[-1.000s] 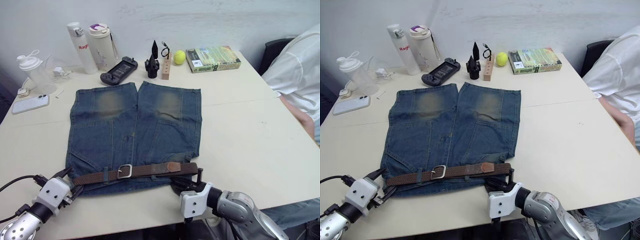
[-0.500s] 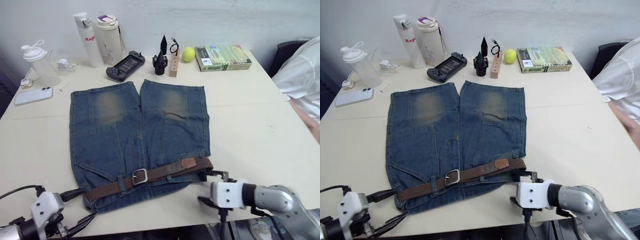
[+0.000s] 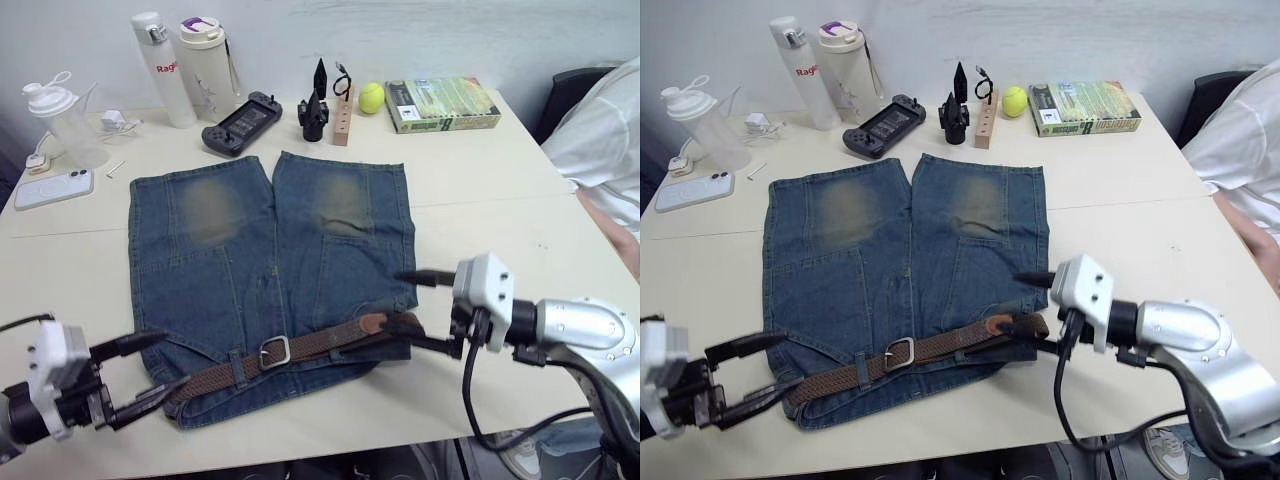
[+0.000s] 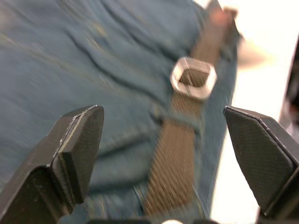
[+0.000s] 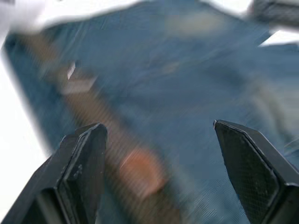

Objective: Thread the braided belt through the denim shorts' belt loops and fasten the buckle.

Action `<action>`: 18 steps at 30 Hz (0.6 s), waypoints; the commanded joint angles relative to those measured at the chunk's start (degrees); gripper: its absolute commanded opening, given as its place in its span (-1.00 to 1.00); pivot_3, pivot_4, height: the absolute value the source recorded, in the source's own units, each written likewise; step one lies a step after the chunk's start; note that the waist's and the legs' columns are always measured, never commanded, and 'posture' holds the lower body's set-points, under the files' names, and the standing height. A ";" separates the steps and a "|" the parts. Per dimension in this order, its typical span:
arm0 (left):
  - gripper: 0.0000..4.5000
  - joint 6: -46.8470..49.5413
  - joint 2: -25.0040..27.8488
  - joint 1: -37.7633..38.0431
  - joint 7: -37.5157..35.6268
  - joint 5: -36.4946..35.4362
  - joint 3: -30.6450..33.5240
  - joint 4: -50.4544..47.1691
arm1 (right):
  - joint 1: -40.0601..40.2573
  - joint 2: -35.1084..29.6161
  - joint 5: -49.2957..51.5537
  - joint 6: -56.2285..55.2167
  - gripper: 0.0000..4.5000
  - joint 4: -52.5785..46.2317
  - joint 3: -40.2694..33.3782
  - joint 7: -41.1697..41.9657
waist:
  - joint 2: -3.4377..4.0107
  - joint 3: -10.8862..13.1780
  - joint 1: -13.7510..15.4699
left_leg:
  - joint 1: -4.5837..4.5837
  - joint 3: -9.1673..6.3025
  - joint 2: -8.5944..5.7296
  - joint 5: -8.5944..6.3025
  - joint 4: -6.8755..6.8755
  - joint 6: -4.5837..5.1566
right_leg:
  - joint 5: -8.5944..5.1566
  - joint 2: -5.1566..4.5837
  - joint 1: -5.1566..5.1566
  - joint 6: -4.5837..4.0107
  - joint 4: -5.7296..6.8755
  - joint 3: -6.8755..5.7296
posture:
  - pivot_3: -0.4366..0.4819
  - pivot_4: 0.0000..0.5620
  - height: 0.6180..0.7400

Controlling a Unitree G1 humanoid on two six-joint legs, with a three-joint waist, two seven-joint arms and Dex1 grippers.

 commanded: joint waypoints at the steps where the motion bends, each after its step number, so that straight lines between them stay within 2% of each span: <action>1: 1.00 0.48 0.21 -1.47 0.56 1.04 0.87 -1.97 | -0.26 0.09 2.75 1.72 0.74 -0.52 -1.45 -1.67 | 0.00 0.00 -0.13 | 0.00 0.02 -0.01 0.03 -0.02 -0.06 | 0.00 0.00 0.01 0.01 -0.02 0.00 | -0.05 -0.47 0.67; 8: 1.00 0.29 -1.11 -7.12 2.47 4.25 -1.54 -0.38 | 0.85 0.90 -0.11 0.05 0.74 0.34 1.07 -3.98 | 0.00 0.00 -0.40 | -0.01 0.20 -0.03 0.15 0.01 -0.22 | 0.05 0.07 -0.03 0.11 0.00 0.09 | -0.05 -0.47 0.67; 18: 1.00 -3.99 -1.69 -6.53 -1.84 11.25 -3.38 1.93 | 1.97 0.36 -0.63 -0.02 0.74 0.27 0.87 -3.81 | 0.00 0.00 -0.21 | 0.03 0.17 -0.02 0.18 0.02 -0.13 | 0.06 0.09 -0.06 0.11 0.15 0.10 | -0.05 -0.47 0.67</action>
